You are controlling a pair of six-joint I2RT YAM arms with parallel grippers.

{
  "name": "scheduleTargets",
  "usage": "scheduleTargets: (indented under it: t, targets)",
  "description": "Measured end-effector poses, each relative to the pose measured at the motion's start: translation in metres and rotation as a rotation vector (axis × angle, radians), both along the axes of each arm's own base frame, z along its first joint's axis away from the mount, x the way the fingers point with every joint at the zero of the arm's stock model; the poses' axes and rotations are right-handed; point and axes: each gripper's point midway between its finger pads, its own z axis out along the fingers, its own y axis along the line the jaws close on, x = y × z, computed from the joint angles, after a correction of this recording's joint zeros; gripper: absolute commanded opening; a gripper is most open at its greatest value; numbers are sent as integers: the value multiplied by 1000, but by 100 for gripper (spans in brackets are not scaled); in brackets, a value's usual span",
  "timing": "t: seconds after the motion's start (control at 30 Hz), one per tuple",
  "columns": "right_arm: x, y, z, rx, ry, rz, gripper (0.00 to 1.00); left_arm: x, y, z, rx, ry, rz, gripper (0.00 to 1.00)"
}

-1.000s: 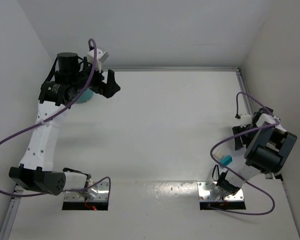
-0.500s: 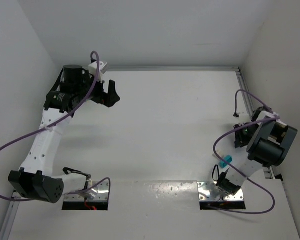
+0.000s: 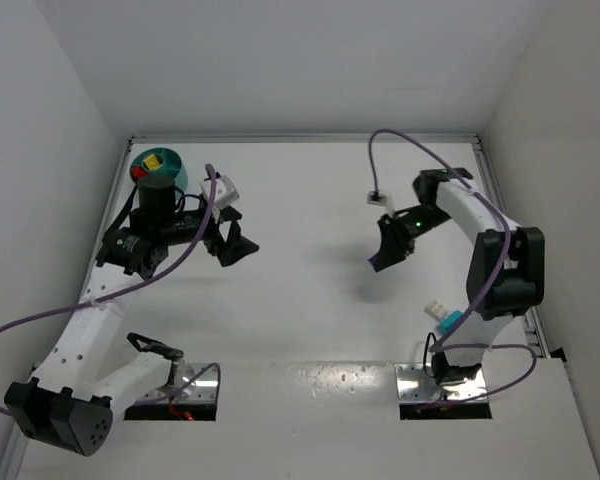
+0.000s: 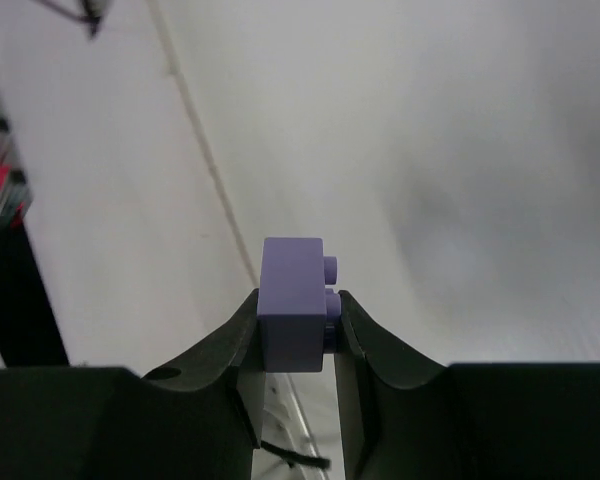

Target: Sort the legos into containers by color

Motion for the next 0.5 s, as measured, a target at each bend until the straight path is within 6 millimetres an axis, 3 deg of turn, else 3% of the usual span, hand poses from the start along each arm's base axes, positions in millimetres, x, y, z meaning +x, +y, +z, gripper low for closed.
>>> scheduleTargets:
  t: [0.1, 0.17, 0.33, 0.5]
  targets:
    - [-18, 61, 26, 102, 9, 161, 3, -16, -14, -13, 7, -7, -117, 94]
    - [-20, 92, 46, 177, 6, 215, 2, -28, -24, -19, 12, -28, -198, 91]
    - [-13, 143, 77, 362, 105, 228, 0, -59, -46, -24, 27, -103, -372, 89]
    - [-21, 174, 76, 435, 257, 242, 0, -77, -60, -33, 56, -173, -483, 88]
